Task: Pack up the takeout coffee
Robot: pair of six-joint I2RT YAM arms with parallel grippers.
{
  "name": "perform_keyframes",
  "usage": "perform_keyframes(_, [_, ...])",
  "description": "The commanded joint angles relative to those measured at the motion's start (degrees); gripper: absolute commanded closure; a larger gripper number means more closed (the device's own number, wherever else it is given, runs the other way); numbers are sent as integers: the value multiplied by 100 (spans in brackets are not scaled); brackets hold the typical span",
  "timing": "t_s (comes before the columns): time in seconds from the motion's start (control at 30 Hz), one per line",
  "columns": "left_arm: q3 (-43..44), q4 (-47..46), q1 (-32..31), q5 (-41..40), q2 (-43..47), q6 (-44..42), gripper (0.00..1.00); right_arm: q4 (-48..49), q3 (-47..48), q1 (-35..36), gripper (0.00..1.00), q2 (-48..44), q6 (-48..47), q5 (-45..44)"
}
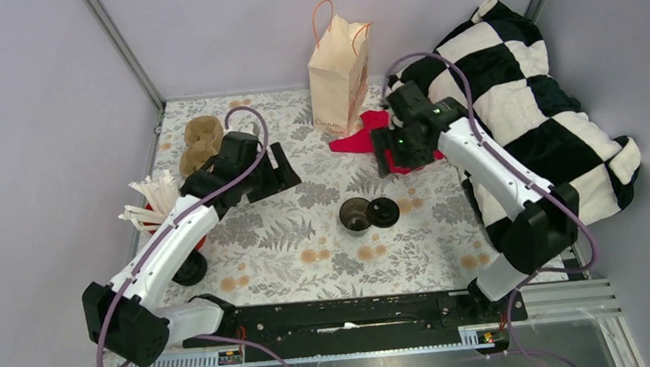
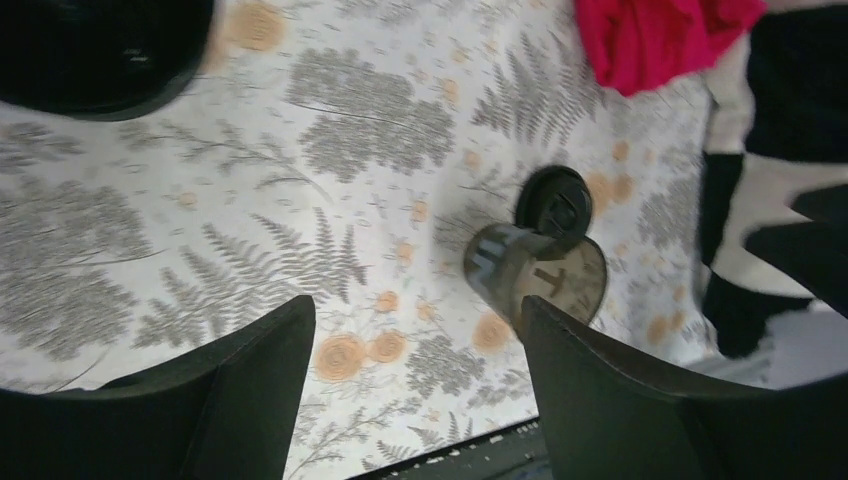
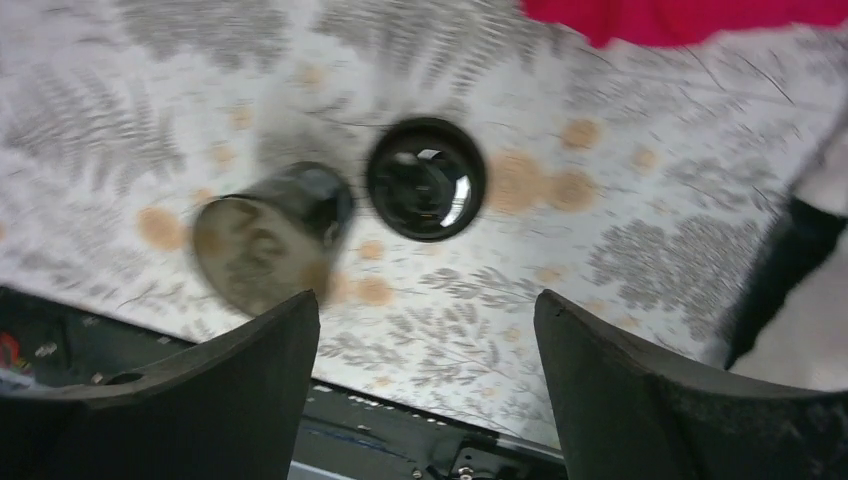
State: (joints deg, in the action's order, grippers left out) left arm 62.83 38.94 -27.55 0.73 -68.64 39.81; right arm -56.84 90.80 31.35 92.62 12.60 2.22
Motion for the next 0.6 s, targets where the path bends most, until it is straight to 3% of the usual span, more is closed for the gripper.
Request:
perform_keyframes(0.0, [2,-755,22,1471,-445,-122,20,721,-1196,-590,13,93,-435,157])
perform_keyframes(0.17, [295,-1011,-236,2414,-1291,-194,19,1588,-2060,-620,11,448,-693,714])
perform_keyframes(0.3, [871,-780,-664,2670,-2054,-458,25,1874,-2251,-494,11,509,-747,765])
perform_keyframes(0.57, [1355,-573,-933,2728,-2783,-636,39,2038,-2182,65,15,777,-534,-116])
